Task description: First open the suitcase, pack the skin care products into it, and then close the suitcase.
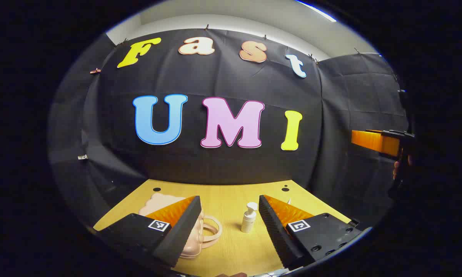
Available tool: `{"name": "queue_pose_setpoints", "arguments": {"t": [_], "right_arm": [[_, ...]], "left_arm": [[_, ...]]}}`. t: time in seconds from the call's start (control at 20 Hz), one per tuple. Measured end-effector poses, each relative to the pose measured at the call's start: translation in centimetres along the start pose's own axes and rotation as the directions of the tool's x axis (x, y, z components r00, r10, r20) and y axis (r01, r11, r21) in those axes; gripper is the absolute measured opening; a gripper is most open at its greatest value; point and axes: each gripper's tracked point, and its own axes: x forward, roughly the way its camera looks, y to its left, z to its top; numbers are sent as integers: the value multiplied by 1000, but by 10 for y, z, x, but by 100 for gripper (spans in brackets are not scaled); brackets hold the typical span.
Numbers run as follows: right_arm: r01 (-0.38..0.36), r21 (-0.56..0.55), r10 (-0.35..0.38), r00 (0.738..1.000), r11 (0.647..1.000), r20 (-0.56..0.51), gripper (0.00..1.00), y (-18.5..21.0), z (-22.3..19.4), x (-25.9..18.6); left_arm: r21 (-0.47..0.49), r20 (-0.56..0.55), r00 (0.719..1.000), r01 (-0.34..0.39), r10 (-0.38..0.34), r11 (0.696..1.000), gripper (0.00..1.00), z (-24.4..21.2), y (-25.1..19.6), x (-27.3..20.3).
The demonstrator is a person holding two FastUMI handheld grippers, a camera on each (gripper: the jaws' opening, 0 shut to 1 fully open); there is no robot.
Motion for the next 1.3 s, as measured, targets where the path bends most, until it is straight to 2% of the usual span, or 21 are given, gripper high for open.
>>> {"name": "queue_pose_setpoints", "arguments": {"t": [0.2, 0.9, 1.15, 1.3], "right_arm": [[13, -18, -13, 1000, 1000, -13, 96, -5, -5, 3], [-15, -5, 15, 1000, 1000, -21, 96, 1, 0, 20], [6, -23, -6, 1000, 1000, -24, 96, -6, 1, 16], [8, -12, -9, 999, 1000, -46, 96, -4, -4, 12]], "left_arm": [[6, -57, 998, 6, -6, 1000, 96, -22, 1, 8], [17, -138, 990, 23, -20, 1000, 96, -54, 1, 24], [-19, -279, 959, 45, -48, 999, 96, -96, 1, 33], [-38, -363, 930, 52, -62, 998, 96, -123, 3, 46]]}}
